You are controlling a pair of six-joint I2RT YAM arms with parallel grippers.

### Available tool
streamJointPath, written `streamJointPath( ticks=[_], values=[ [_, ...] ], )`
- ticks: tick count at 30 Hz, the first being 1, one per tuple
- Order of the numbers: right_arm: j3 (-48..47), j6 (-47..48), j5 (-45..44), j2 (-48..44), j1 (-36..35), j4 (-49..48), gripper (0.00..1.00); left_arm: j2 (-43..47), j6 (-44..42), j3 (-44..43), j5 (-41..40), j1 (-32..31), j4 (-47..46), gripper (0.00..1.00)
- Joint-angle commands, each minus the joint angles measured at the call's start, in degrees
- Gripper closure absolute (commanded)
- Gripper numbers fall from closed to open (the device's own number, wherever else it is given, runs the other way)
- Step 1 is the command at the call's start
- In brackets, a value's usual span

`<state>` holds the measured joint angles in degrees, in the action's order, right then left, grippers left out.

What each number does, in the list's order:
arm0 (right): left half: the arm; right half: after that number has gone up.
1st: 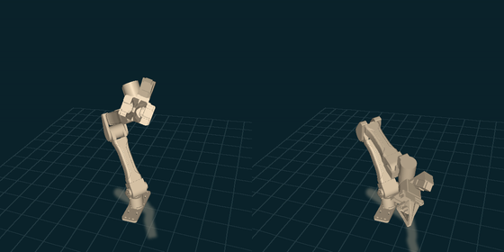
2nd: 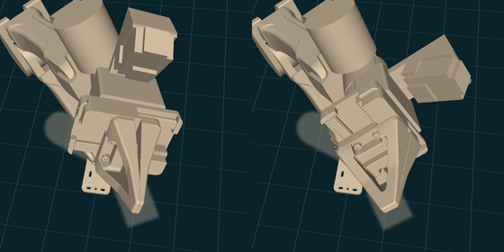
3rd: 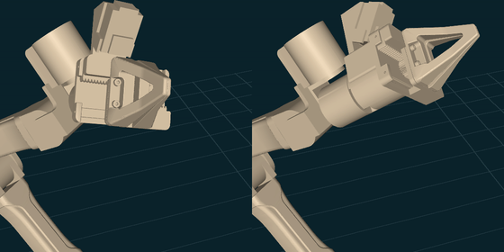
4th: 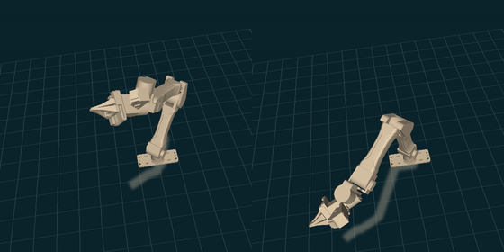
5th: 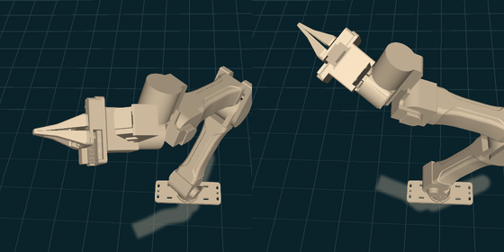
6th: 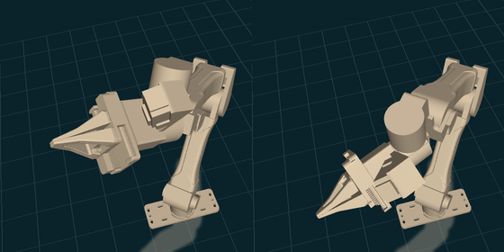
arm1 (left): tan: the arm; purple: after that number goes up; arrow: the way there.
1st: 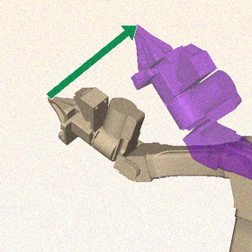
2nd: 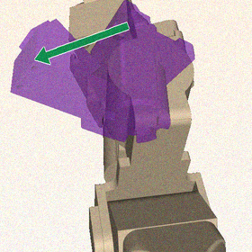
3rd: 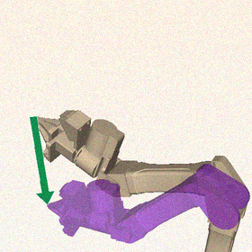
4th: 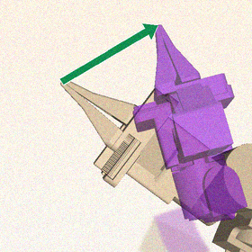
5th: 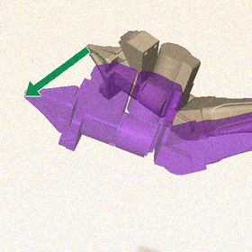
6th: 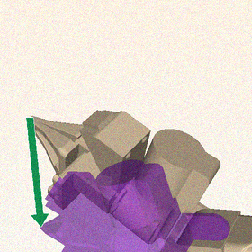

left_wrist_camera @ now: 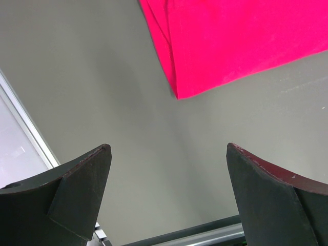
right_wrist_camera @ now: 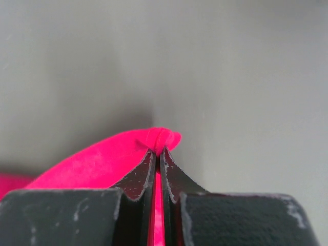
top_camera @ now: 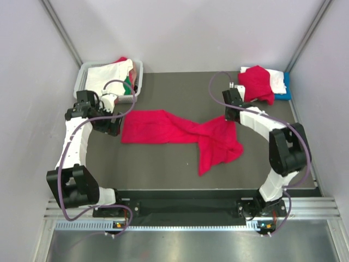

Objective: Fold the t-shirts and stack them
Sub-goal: Flatten the tshirt out

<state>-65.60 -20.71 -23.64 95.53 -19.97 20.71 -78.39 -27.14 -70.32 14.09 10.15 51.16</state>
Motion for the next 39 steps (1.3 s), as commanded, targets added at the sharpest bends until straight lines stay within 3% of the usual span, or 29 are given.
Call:
streamJointPath(
  ticks=[1, 10, 14, 15, 17, 18, 19, 27, 39],
  values=[
    [-7.6, 2.6, -3.9, 5.9, 2.6, -4.7, 1.0, 2.0, -0.1, 1.0, 1.3, 0.3, -0.2, 0.02],
    [-9.4, 2.2, -13.9, 2.5, 7.4, -5.8, 1.0, 2.3, 0.2, 2.1, 1.7, 0.2, 0.0, 0.02],
    [-9.8, 2.8, -9.4, 2.3, 9.8, -6.7, 1.0, 2.0, 0.2, 2.5, 2.3, 0.2, -0.3, 0.02],
    [-11.0, 2.6, -8.6, 3.5, 9.8, -2.8, 0.93, 1.9, 0.3, 2.5, 2.3, 0.2, -0.3, 0.02],
    [-12.4, 1.5, -8.1, 5.0, 8.7, -1.3, 0.56, 1.8, 0.4, 2.1, 2.7, 0.2, -0.1, 0.02],
    [-11.7, 1.5, -8.4, 4.8, 8.2, -1.5, 0.16, 1.7, 0.5, 2.0, 2.8, 0.3, 0.0, 0.02],
    [-9.8, 2.0, -9.1, 4.2, 7.6, -2.5, 0.01, 1.7, 0.4, 1.9, 2.8, 0.2, 0.2, 0.02],
    [-0.9, 1.0, -5.4, -4.3, 0.6, -0.7, 0.0, 1.7, 0.2, 2.1, 2.3, 0.2, -0.1, 0.02],
    [10.0, -2.7, 2.7, -15.0, -18.2, 6.3, 0.0, -1.9, 2.8, 2.2, 3.3, 0.1, -2.0, 0.02]
  ],
)
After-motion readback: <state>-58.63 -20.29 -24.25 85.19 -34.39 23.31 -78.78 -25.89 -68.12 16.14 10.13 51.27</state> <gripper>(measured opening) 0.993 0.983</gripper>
